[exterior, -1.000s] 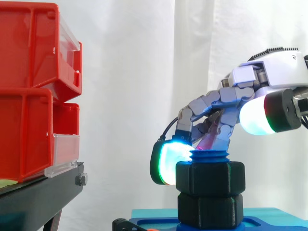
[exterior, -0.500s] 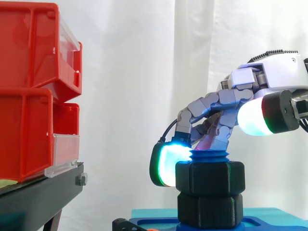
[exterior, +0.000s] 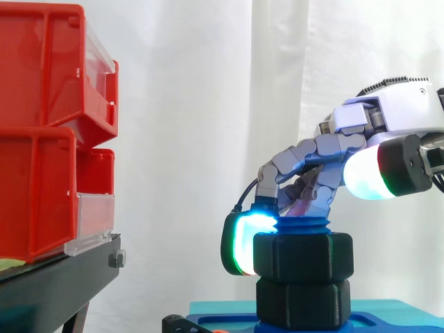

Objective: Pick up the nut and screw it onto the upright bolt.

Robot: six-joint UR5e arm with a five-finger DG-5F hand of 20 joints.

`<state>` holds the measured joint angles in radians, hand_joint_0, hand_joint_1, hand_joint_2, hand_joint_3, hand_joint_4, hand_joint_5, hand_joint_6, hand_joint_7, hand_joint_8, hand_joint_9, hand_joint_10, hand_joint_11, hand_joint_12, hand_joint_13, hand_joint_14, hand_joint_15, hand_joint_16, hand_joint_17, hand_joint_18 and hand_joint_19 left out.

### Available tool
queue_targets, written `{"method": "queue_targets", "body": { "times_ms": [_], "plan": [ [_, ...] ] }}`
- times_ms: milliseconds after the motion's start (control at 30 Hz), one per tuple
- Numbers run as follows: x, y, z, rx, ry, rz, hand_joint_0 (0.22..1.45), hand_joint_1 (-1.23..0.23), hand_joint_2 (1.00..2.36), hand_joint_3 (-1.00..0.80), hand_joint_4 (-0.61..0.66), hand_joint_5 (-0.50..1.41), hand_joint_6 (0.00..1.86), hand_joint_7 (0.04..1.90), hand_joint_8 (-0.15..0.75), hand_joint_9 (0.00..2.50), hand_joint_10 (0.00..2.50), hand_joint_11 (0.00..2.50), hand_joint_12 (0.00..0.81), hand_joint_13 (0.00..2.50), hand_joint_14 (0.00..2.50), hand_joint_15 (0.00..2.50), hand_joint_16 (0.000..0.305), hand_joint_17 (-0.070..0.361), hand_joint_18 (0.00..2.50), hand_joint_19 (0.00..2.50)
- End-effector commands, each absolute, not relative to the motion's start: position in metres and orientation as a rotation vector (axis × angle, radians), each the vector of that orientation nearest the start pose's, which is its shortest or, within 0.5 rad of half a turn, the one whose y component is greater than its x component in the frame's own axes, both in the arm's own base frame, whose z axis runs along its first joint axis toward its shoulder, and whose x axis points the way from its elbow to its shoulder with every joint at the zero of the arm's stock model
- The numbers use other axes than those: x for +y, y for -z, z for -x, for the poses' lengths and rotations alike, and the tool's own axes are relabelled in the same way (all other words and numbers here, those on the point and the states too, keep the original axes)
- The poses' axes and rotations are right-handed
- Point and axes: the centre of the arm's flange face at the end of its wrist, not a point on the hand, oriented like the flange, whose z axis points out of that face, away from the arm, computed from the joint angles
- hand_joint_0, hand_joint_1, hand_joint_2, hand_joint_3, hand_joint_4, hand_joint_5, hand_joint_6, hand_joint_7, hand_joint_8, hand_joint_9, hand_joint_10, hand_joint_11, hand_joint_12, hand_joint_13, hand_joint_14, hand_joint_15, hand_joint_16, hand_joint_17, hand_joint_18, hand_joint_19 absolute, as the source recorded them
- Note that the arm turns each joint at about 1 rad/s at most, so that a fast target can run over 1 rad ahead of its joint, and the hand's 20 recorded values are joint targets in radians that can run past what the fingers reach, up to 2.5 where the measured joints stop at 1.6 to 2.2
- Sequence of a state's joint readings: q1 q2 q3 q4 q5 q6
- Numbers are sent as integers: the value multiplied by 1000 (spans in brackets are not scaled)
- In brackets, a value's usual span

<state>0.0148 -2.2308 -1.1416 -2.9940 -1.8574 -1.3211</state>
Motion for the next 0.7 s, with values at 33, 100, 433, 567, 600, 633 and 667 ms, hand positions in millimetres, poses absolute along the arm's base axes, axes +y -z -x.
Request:
{"method": "queue_targets", "body": {
  "times_ms": [33, 100, 433, 567, 600, 633, 667],
  "plan": [
    [-99, -300, -729, 1685, -448, -25, 503, -269, 1000, -500, 270, -48, 504, 920, 251, 949, 0, 0, 245, 702, 0, 0, 29, 66, 352, 0],
    [-100, -298, -729, 1691, -451, -45, 503, -270, 1000, -500, 266, -48, 504, 923, 252, 949, 0, 0, 246, 702, 0, 0, 29, 66, 352, 0],
    [-99, -282, -732, 1715, -477, -90, 504, -270, 1000, -500, 280, -44, 504, 950, 251, 947, 0, 0, 245, 699, 0, 0, 29, 66, 350, 0],
    [-99, -282, -732, 1719, -481, -90, 505, -271, 1000, -500, 274, -37, 505, 1026, 250, 948, 0, 0, 244, 700, 0, 0, 29, 66, 347, 0],
    [-99, -282, -732, 1718, -481, -90, 506, -272, 1000, -500, 271, -36, 505, 1060, 252, 948, 0, 0, 244, 698, 0, 0, 29, 65, 349, 0],
    [-99, -282, -732, 1718, -481, -90, 507, -272, 1000, -500, 269, -35, 505, 1079, 251, 948, 0, 0, 243, 698, 0, 0, 29, 65, 349, 0],
    [-99, -282, -732, 1718, -481, -90, 507, -274, 1000, -500, 265, -33, 505, 1131, 253, 947, 0, 0, 243, 697, 0, 0, 29, 65, 349, 0]
  ]
}}
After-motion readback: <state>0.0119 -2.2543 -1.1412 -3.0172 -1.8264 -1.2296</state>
